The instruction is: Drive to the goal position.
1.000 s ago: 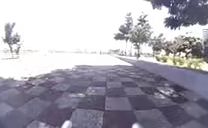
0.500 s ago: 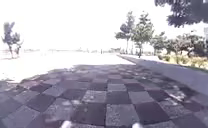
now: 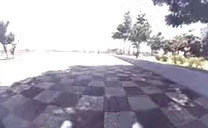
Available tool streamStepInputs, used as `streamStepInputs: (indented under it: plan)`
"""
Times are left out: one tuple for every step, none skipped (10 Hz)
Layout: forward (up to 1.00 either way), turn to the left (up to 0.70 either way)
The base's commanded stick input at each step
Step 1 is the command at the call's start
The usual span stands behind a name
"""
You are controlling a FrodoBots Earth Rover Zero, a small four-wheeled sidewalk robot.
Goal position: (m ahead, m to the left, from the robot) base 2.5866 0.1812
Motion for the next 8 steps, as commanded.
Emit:
streamStepInputs:
  plan:
    - [0.7, 0.0]
    - [0.7, 0.0]
    - [0.7, 0.0]
    - [0.7, 0.0]
    - [0.7, 0.0]
    - [0.7, 0.0]
    - [0.7, 0.0]
    - [0.7, 0.0]
